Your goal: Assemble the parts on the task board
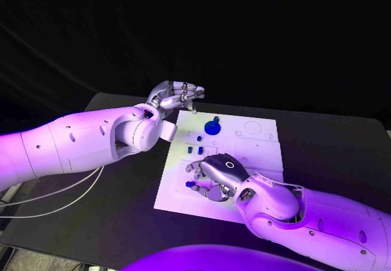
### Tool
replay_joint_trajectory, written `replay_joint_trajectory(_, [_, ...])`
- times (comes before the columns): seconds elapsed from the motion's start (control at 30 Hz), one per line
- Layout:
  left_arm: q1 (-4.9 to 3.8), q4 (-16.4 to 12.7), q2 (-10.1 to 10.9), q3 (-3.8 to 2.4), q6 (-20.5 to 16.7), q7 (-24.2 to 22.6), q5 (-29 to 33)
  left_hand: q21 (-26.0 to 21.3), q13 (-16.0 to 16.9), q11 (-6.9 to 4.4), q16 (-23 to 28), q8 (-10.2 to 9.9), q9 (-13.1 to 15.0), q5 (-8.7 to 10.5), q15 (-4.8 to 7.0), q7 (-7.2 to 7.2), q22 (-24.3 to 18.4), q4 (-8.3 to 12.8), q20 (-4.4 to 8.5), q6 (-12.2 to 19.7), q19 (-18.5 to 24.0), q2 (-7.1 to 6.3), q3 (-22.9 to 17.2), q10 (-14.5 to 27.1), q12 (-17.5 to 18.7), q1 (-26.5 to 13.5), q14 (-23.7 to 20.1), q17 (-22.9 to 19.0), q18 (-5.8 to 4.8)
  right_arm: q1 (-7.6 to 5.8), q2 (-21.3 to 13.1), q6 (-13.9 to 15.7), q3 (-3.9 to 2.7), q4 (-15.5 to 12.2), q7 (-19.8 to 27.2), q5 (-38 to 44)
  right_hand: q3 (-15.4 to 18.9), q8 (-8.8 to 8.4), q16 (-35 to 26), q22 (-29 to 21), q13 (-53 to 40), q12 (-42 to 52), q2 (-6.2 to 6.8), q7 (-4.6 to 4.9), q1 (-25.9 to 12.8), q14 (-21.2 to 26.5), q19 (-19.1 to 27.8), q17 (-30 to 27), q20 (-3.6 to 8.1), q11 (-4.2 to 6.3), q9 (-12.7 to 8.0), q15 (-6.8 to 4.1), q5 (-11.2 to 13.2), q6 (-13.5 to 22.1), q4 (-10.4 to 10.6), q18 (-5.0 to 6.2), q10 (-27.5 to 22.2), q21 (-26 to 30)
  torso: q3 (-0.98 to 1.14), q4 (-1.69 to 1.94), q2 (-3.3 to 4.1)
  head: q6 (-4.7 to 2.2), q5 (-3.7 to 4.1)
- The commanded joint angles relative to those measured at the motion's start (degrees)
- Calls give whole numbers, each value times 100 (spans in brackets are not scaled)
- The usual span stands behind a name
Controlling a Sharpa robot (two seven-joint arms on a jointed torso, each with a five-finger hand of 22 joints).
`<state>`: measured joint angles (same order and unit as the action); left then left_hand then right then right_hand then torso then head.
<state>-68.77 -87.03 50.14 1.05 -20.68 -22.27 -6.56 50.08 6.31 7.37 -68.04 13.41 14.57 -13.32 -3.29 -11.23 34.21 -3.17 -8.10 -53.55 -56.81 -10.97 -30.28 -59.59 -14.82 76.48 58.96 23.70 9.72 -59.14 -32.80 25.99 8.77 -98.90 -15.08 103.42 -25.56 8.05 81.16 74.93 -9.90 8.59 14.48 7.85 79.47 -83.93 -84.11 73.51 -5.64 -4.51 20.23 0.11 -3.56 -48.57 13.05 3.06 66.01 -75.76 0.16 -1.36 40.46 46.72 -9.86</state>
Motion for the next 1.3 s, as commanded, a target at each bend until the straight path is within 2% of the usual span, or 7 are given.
replay_joint_trajectory(0.03, [-4, -9, -5, -4, 90, -20, 22, -28, -2, 16, -34, -10, 9, 7, 6, -7, -9, -9, -23, 33, 3, 43, -7, 36, -37, 8, -30, -10, 83, 14, -74, 548, -6, -94, -97, 106, 102, -56, 20, 1156, -28, 21, 4, -37, -66, -267, -142, 11, 3, 43, -14, -45, -3, 99, 3, -42, -20, -32, 6, -2, 6, -1, -3])
replay_joint_trajectory(0.3, [-3, -5, 4, -3, 93, -17, 22, -28, -2, 16, -34, -10, 9, 7, 6, -7, -9, -9, -23, 33, 3, 43, -7, 36, -37, 8, -30, -10, 83, 1, -448, 842, -76, -382, 99, -238, 107, 67, 94, 1225, -174, 228, -102, 5, 65, -305, -235, 113, 52, 111, 51, -101, -132, -104, -45, -91, 235, -300, 2, -6, -8, -21, 25])
replay_joint_trajectory(0.53, [-3, -7, 20, -2, 109, -20, 22, -28, -2, 16, -34, -10, 9, 7, 6, -7, -9, -9, -23, 33, 3, 43, -7, 36, -37, 8, -30, -10, 83, -222, -1100, 450, -109, -657, 222, -1584, 153, 337, 163, 1301, -666, 876, -83, 32, -6, -335, -335, 187, 78, 144, 162, -126, -262, -578, -58, -148, 938, -610, -4, -15, -13, -77, 167])
replay_joint_trajectory(0.63, [-3, -12, 35, 0, 107, -27, 22, -28, -2, 16, -34, -10, 9, 7, 6, -7, -9, -9, -23, 33, 3, 43, -7, 36, -37, 8, -30, -10, 83, -320, -1466, 247, -113, -782, 177, -2170, 425, 602, 189, 1349, -1743, 1885, -76, -76, -304, -343, -396, 172, 147, 238, 342, -205, -511, -651, 63, -185, 811, -813, -4, -23, -15, -122, 285])
replay_joint_trajectory(0.73, [-2, -26, 64, 8, 104, -33, 22, -28, -2, 16, -34, -10, 9, 7, 6, -7, -9, -9, -23, 33, 3, 43, -7, 36, -37, 8, -30, -10, 83, -412, -1972, 59, -115, -955, 59, -2647, 770, 997, 348, 1422, -4985, 5022, -246, -131, -582, -395, -486, 389, 204, 302, 763, -237, -563, -565, 301, -240, 1046, -1107, -5, -49, -24, -156, 429])
replay_joint_trajectory(0.83, [-2, -51, 91, 13, 106, -38, 21, -30, -2, 16, -37, -9, 10, 7, 4, -8, -10, -6, -24, 38, 5, 43, -6, 44, -42, 12, -36, -13, 83, -447, -2346, -40, -110, -1082, -65, -2816, 925, 1142, 447, 1436, -5868, 5871, -262, -151, -614, -423, -503, 565, 194, 290, 957, -242, -545, -486, 323, -252, 1239, -1165, -11, -75, -30, -168, 517])
replay_joint_trajectory(1.3, [-1, -90, 113, 25, 134, -47, 12, -30, -1, 15, -40, -6, 12, 7, 6, -6, -10, 0, -25, 36, 6, 41, -6, 44, -46, 18, -36, -14, 83, -233, -3184, -296, -24, -1395, -813, -2197, 1420, 1211, 576, 1434, -6506, 6448, -379, -155, -1026, -454, -498, 811, 179, 276, 1133, -232, -781, -387, 363, -250, 1405, -1162, -27, -170, -82, -148, 740])
